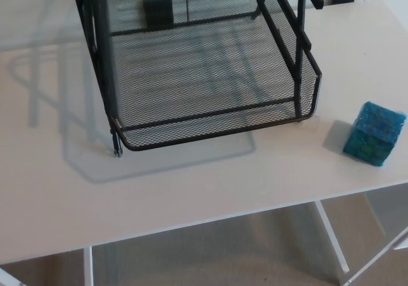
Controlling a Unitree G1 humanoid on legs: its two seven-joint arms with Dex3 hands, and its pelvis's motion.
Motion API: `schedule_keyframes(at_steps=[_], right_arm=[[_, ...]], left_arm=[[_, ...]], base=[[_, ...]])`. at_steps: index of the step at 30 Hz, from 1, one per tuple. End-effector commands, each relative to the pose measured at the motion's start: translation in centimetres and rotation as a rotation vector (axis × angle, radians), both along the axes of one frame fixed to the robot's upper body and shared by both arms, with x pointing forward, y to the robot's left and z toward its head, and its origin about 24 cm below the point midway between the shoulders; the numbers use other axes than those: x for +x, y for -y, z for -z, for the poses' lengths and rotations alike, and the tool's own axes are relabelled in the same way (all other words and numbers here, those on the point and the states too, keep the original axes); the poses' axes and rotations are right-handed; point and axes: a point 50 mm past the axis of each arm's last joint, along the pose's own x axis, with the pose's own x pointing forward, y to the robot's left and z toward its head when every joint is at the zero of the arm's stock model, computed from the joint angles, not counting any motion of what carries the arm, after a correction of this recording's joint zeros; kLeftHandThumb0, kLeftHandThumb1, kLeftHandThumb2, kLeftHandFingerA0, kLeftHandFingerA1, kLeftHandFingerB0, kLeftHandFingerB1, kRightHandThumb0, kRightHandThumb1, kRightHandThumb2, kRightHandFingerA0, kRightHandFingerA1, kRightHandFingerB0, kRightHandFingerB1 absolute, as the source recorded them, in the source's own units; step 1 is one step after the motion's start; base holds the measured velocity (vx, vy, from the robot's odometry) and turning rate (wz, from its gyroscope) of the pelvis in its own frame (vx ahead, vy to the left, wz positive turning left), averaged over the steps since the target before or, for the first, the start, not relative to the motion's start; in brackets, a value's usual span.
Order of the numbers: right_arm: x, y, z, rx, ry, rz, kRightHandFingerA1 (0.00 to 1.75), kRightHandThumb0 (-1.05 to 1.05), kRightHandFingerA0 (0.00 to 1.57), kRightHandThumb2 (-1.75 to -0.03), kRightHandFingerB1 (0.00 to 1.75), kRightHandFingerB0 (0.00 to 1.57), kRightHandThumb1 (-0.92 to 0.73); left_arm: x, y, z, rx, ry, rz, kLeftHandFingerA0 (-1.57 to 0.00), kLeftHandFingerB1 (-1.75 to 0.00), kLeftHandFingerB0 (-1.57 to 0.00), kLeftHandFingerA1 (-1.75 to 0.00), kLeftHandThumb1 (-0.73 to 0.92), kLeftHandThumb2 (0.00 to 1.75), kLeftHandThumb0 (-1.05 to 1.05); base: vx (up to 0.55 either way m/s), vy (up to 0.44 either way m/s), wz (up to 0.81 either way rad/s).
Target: The robot walks towards a desk on which a file tray is kept in the middle and a cube is kept to its right. The robot lifts the cube using its right hand and places it on the file tray.
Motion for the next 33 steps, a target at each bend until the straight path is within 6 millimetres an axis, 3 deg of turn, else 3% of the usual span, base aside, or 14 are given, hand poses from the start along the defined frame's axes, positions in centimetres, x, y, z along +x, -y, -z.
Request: schedule_keyframes(at_steps=[1,4,5,6,8,9,12,13,17,19,20,25,29,33], right_arm=[[-0.9,0.5,-0.4,0.026,0.117,0.115,0.51,-0.36,0.0,-0.99,0.51,0.0,-0.45],[-0.5,1.3,-1.5,0.044,0.215,0.172,0.52,-0.36,0.0,-0.98,0.51,0.0,-0.44],[0.0,1.6,-2.1,0.033,0.238,0.16,0.52,-0.61,0.16,-0.6,0.29,0.08,-0.58],[1.0,1.9,-3.0,-0.029,0.284,0.135,0.59,-0.68,0.36,-0.83,0.39,0.05,-0.47],[2.4,2.3,-4.2,-0.051,0.349,0.142,0.58,-0.66,0.34,-0.81,0.34,0.05,-0.47],[3.4,2.4,-4.6,-0.053,0.394,0.164,0.55,-0.61,0.27,-0.79,0.4,0.05,-0.45],[7.4,2.8,-7.4,-0.081,0.546,0.195,0.47,-0.54,0.28,-0.58,0.33,0.11,-0.58],[8.7,2.8,-8.5,-0.098,0.571,0.161,0.5,-0.56,0.23,-0.58,0.36,0.07,-0.59],[13.9,2.2,-14.3,-0.205,0.701,-0.024,1.03,-1.05,0.19,-0.99,0.82,0.02,-0.38],[16.0,1.2,-16.8,-0.28,0.754,-0.127,1.51,-1.05,0.21,-0.65,1.1,0.0,-0.66],[18.6,-0.6,-20.5,-0.323,0.778,-0.315,0.71,-1.05,0.08,-1.12,0.58,0.0,-0.58],[20.9,-4.0,-25.2,-0.385,0.786,-0.553,0.21,-1.05,0.0,-1.04,0.23,0.0,-0.6],[21.7,-7.3,-27.5,-0.414,0.74,-0.74,0.39,-0.89,0.0,-0.63,0.07,0.0,-0.67],[23.3,-10.9,-27.4,-0.423,0.624,-0.841,0.35,-0.8,0.12,-0.9,0.15,0.0,-0.5]], left_arm=[[-1.2,-0.4,0.1,0.012,0.006,-0.011,-0.24,-0.61,-0.07,-0.76,0.71,1.27,-1.05],[-1.8,-0.6,-0.3,0.023,0.011,-0.016,-0.25,-0.62,-0.07,-0.78,0.7,1.27,-1.05],[-1.7,-0.7,-0.6,0.022,0.012,-0.01,-0.23,-0.6,-0.06,-0.78,0.7,1.29,-1.05],[-1.5,-0.8,-0.7,0.023,0.022,-0.007,-0.29,-0.65,-0.04,-0.8,0.71,1.29,-1.05],[-0.9,-0.8,-0.8,0.011,0.041,0.011,-0.27,-0.71,-0.08,-0.87,0.91,0.85,-1.01],[-0.7,-0.8,-0.8,0.006,0.05,0.01,-0.31,-0.67,-0.09,-0.81,0.74,1.31,-1.05],[-0.2,-0.6,-0.8,0.002,0.079,0.028,-0.28,-0.67,-0.08,-0.8,0.73,1.3,-1.05],[-0.3,-0.6,-0.7,0.007,0.078,0.025,-0.28,-0.73,-0.09,-0.89,0.91,0.84,-1.0],[0.0,-0.4,-0.6,0.018,0.082,0.038,-0.28,-0.69,-0.08,-0.82,0.75,1.05,-1.02],[-0.1,-0.4,-0.6,0.013,0.078,0.037,-0.3,-0.73,-0.09,-0.9,0.9,0.86,-1.0],[-0.5,-0.4,-0.5,0.007,0.073,0.023,-0.32,-0.66,-0.05,-0.82,0.73,1.3,-1.05],[-0.7,-0.3,-0.5,-0.009,0.083,-0.017,-0.28,-0.64,-0.06,-0.8,0.72,1.28,-1.04],[-0.4,-0.1,-0.5,-0.006,0.091,-0.026,-0.28,-0.73,-0.09,-0.9,0.86,0.85,-0.97],[-0.2,0.1,-0.1,-0.006,0.086,0.003,-0.3,-0.73,-0.1,-0.9,0.85,0.87,-1.0]], base=[[0.0,0.0,0.0],[0.0,0.0,0.0],[0.0,0.0,0.0],[0.0,0.0,0.0],[0.0,0.0,0.0],[0.0,0.0,0.0],[0.0,0.0,0.0],[0.0,0.0,0.0],[0.0,0.0,0.0],[0.0,0.0,0.0],[0.0,0.0,0.0],[0.0,-0.001,0.03],[0.0,-0.001,0.02],[0.0,0.0,0.0]])
